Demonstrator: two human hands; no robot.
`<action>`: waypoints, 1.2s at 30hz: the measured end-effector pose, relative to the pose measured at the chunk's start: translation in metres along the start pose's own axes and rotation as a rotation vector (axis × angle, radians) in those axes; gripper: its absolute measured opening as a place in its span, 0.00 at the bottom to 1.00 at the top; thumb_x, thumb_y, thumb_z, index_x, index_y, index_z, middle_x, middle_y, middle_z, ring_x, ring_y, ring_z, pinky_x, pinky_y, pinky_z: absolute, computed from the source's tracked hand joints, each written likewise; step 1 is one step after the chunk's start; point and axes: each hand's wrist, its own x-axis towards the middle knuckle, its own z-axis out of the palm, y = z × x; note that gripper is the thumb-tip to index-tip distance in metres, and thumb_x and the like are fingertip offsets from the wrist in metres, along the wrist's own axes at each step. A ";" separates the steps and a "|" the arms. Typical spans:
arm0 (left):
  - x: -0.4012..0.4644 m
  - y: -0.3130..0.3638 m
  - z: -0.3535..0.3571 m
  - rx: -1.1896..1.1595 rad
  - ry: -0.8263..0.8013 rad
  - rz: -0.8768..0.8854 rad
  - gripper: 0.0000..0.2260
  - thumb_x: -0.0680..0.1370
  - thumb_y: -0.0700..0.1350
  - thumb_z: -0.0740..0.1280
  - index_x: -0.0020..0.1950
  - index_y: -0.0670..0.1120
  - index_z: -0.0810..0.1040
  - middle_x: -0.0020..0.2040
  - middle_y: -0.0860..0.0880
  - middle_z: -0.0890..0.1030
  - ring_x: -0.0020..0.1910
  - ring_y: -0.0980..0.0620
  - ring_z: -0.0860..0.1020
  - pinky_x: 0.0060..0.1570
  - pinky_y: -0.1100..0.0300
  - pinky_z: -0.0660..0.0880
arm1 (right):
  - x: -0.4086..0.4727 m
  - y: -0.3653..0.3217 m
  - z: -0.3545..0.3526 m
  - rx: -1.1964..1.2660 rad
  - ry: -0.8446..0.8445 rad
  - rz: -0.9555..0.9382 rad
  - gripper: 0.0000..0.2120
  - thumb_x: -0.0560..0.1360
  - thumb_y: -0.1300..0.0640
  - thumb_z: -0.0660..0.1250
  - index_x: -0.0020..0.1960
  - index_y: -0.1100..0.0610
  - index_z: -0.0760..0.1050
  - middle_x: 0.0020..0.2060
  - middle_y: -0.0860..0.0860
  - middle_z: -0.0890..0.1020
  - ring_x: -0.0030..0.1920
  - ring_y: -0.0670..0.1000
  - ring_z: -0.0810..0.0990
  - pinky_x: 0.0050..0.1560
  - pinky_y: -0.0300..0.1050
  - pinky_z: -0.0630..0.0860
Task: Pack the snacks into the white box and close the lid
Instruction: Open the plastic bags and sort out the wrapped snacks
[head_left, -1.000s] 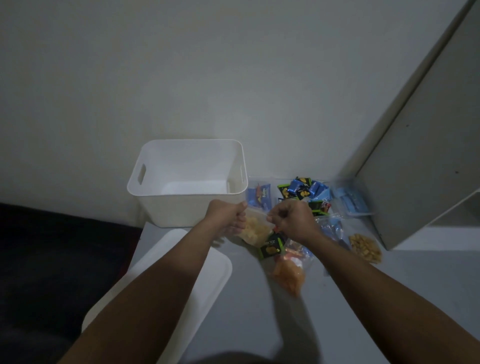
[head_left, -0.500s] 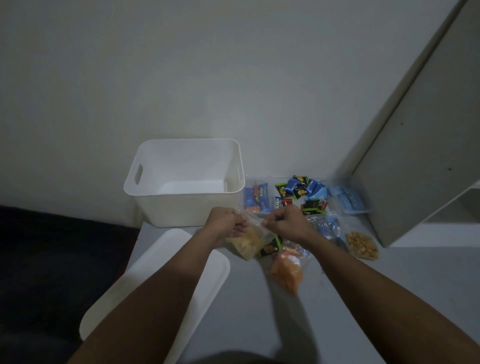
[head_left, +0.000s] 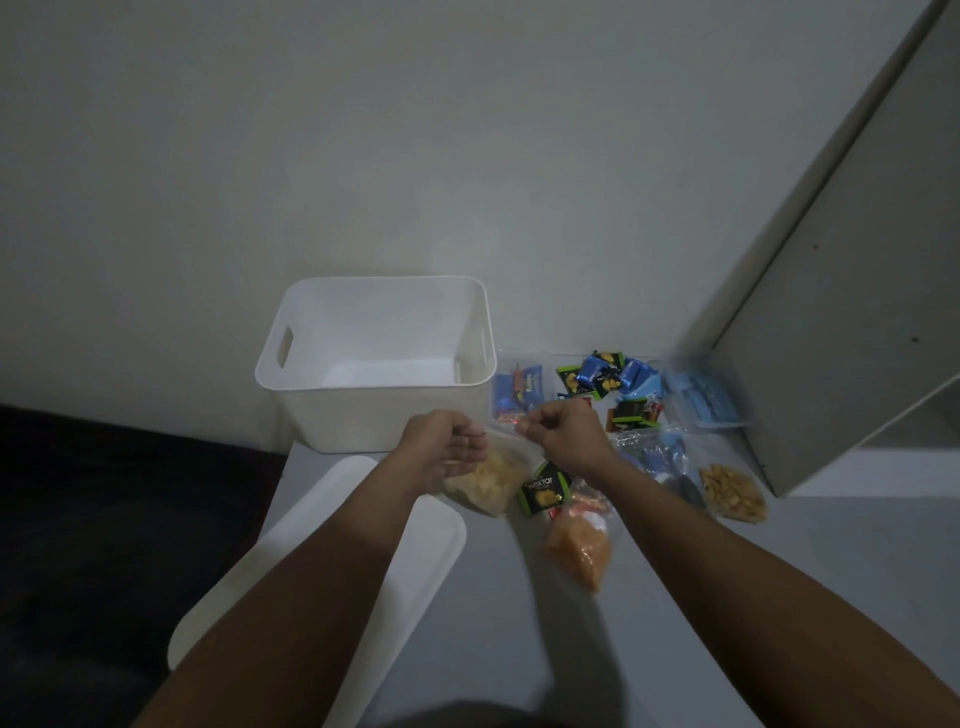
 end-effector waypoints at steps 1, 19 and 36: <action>0.002 0.001 -0.002 -0.041 0.004 -0.030 0.10 0.76 0.41 0.62 0.43 0.37 0.80 0.37 0.43 0.84 0.37 0.46 0.82 0.41 0.55 0.78 | 0.003 -0.002 0.001 0.007 0.033 0.011 0.03 0.74 0.59 0.71 0.42 0.58 0.82 0.33 0.47 0.80 0.35 0.45 0.79 0.39 0.42 0.79; 0.014 0.006 0.002 -0.132 0.021 -0.097 0.07 0.73 0.44 0.65 0.44 0.41 0.78 0.48 0.44 0.82 0.45 0.45 0.79 0.45 0.53 0.78 | 0.038 0.016 -0.016 0.148 0.131 0.152 0.10 0.75 0.68 0.67 0.55 0.62 0.79 0.47 0.54 0.82 0.50 0.55 0.82 0.50 0.52 0.82; 0.013 -0.039 0.096 0.203 -0.006 -0.131 0.04 0.76 0.41 0.66 0.48 0.41 0.78 0.46 0.45 0.80 0.37 0.50 0.77 0.36 0.59 0.74 | -0.007 0.126 -0.066 -0.597 -0.226 0.378 0.09 0.77 0.59 0.65 0.55 0.60 0.77 0.51 0.56 0.81 0.47 0.52 0.78 0.44 0.41 0.71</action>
